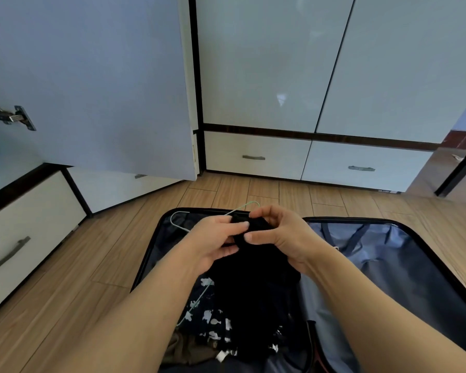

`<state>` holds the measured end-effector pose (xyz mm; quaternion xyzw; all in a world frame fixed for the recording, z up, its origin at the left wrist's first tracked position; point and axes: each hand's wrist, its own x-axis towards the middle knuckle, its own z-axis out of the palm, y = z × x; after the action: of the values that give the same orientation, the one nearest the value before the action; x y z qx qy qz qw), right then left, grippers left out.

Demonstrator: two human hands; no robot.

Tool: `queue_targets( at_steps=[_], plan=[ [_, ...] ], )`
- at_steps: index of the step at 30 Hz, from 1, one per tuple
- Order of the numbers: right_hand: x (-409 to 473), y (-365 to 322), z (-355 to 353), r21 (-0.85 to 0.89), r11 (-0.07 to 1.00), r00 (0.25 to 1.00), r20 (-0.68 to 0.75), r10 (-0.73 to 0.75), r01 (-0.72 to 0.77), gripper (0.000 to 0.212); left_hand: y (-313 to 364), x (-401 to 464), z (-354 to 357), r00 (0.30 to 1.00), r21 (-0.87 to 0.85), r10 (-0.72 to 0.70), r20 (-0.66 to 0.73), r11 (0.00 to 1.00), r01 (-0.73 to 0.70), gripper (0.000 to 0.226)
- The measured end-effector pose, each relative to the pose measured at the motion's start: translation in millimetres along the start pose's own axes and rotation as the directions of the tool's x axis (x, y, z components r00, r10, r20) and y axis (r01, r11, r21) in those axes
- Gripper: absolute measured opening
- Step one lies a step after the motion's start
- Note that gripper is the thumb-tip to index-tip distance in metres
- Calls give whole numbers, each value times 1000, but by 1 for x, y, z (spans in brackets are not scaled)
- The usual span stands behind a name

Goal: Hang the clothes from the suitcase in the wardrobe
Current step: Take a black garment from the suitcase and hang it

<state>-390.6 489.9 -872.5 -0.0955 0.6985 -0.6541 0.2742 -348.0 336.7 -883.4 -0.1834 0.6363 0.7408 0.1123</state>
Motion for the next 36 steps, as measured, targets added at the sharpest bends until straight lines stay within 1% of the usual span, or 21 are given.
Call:
queue_targets(
  at_steps=[2,4,6,8,9,11,13,15,16,18,20,21,22,23,25,26,29,30,31,34,36],
  plan=[
    [0,1,-2,39,998,996,-72,47,-44,33,3,5,-3,985,-91,28,-168,995,-43,8],
    [4,6,-15,148,985,971,-208,120,-90,26,9,9,-20,954,-298,14,-300,948,-108,9],
    [11,19,-37,200,973,896,-404,187,-113,19,11,12,-49,935,-575,-56,-351,801,-168,21],
    [14,34,-56,98,974,820,-528,223,-202,18,7,10,-73,914,-708,-149,-378,683,-182,30],
    [14,42,-60,54,960,799,-542,260,-276,16,3,7,-78,906,-697,-183,-381,701,-151,30],
    [12,54,-61,69,913,758,-534,375,-403,10,-1,-1,-78,913,-580,-201,-356,813,-47,27],
    [11,57,-51,258,864,758,-414,503,-432,10,-4,-8,-68,932,-379,-193,-308,923,65,21],
    [7,49,-38,399,822,797,-284,533,-407,19,-10,-9,-58,954,-53,-146,-263,989,136,22],
    [6,42,-34,447,811,826,-233,513,-378,22,-14,-8,-54,964,175,-113,-239,972,157,29],
    [7,28,-30,510,803,888,-149,436,-309,26,-26,-2,-47,965,607,-103,-240,760,232,74],
    [5,16,-23,551,794,932,-76,355,-258,28,-35,7,-41,965,818,-68,-255,518,252,111],
    [3,10,-18,576,781,948,-34,317,-241,28,-36,10,-36,979,872,-2,-203,456,182,119],
    [2,5,-14,598,770,961,0,278,-223,29,-37,14,-32,992,879,68,-103,474,59,122],
    [2,-1,-10,615,760,970,41,238,-212,29,-36,18,-29,993,829,116,-2,556,-63,116],
    [1,-11,-4,634,747,978,86,189,-200,33,-34,18,-23,984,680,140,110,711,-177,82],
    [0,-15,-3,647,738,981,100,167,-192,36,-34,15,-22,986,663,120,116,730,-166,66],
    [1,-21,-12,693,711,987,3,163,-119,42,-30,13,-26,996,782,76,35,619,-75,31],
    [3,-19,-20,700,709,982,-58,179,-88,43,-30,13,-30,997,785,81,-6,617,-46,19],
    [4,-16,-28,698,713,974,-118,193,-57,44,-28,11,-33,997,737,69,-37,676,-20,11],
    [5,0,-45,542,839,945,-252,210,-42,52,-21,7,-36,1000,279,-12,-27,960,19,10],
    [2,11,-45,253,958,928,-305,213,-137,63,-11,4,-31,999,-42,17,-41,999,-19,16]
  ],
)
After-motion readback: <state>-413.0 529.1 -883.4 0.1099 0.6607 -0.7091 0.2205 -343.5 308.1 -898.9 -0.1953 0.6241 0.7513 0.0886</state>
